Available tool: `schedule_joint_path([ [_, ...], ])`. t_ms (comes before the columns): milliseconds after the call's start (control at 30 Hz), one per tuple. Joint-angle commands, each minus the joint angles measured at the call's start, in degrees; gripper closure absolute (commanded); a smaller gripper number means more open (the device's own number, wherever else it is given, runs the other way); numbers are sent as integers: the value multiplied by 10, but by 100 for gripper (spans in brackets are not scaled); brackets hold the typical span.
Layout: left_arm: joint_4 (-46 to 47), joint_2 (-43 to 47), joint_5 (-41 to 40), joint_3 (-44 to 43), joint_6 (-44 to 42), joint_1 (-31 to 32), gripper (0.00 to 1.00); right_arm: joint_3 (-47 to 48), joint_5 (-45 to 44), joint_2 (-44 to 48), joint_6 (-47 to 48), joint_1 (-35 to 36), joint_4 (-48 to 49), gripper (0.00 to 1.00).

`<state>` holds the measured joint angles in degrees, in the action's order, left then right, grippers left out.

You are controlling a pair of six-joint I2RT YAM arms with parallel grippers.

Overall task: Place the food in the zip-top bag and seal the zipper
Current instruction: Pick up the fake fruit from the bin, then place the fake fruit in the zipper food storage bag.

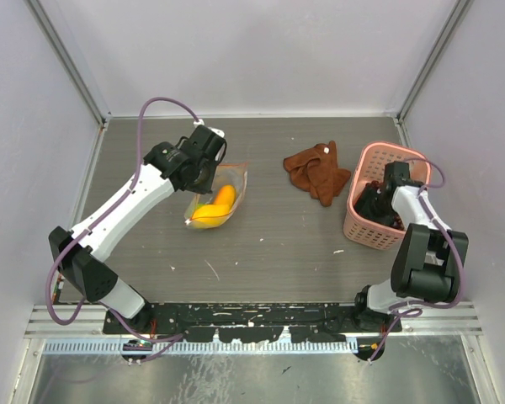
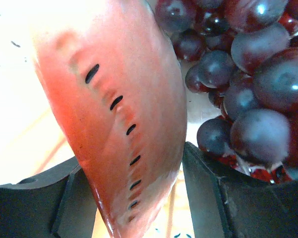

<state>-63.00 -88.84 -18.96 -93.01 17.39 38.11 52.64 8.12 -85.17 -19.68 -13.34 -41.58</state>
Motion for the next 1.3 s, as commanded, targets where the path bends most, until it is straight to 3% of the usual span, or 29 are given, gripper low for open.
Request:
schedule_joint_path([
  [0, 20, 26, 2, -1, 4, -5, 100, 48, -15, 50, -9, 1, -20, 85],
  [633, 23, 27, 11, 2, 2, -5, 100, 142, -46, 129, -2, 1, -98, 97],
  [1000, 27, 26, 23, 4, -1, -5, 100, 224, 20, 173, 5, 5, -147, 99],
  [1133, 29, 26, 25, 3, 2, -5, 100, 244, 57, 181, -9, 31, -146, 99],
  [1267, 37, 26, 28, 3, 11, -5, 100, 259, 57, 180, -33, 103, -134, 99],
])
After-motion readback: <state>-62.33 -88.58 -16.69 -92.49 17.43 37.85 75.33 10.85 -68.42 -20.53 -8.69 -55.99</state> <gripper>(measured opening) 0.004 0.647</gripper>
